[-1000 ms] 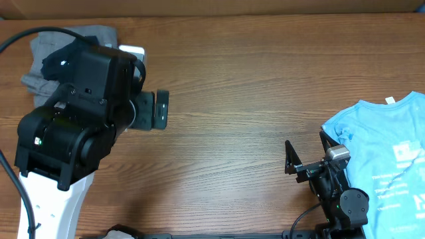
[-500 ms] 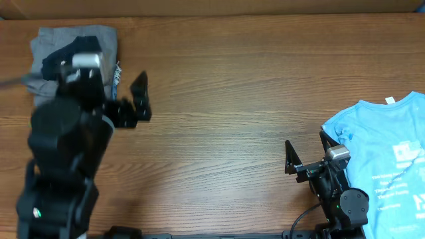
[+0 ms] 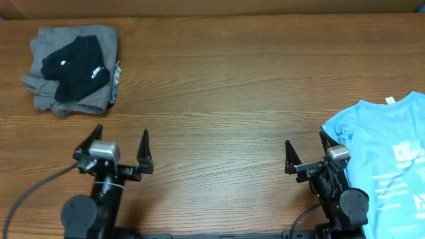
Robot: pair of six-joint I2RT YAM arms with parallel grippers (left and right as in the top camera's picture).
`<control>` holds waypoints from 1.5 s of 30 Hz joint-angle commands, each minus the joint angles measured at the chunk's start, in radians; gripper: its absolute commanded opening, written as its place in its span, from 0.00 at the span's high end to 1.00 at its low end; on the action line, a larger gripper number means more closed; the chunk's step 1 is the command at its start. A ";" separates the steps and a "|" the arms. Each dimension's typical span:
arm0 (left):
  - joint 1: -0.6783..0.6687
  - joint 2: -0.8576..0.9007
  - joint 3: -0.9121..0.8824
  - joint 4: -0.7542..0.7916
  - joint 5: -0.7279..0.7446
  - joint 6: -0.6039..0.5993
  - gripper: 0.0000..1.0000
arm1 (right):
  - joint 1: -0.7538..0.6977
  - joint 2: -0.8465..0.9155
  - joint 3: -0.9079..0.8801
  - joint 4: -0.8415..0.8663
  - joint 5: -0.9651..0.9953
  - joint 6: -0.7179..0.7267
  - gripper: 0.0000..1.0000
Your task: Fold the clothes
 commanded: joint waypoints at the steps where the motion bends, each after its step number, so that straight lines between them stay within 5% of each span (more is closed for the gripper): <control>1: 0.006 -0.092 -0.119 0.035 0.029 0.054 0.00 | -0.003 -0.008 -0.010 0.005 -0.004 0.000 0.00; 13: 0.002 -0.217 -0.443 0.333 0.045 0.039 0.00 | -0.003 -0.008 -0.010 0.005 -0.004 0.000 0.00; 20: 0.002 -0.217 -0.451 0.193 0.036 0.004 0.00 | -0.003 -0.008 -0.010 0.005 -0.004 0.000 0.00; 45: 0.002 -0.216 -0.451 0.193 0.036 0.004 0.00 | -0.003 -0.008 -0.010 0.005 -0.004 0.000 0.00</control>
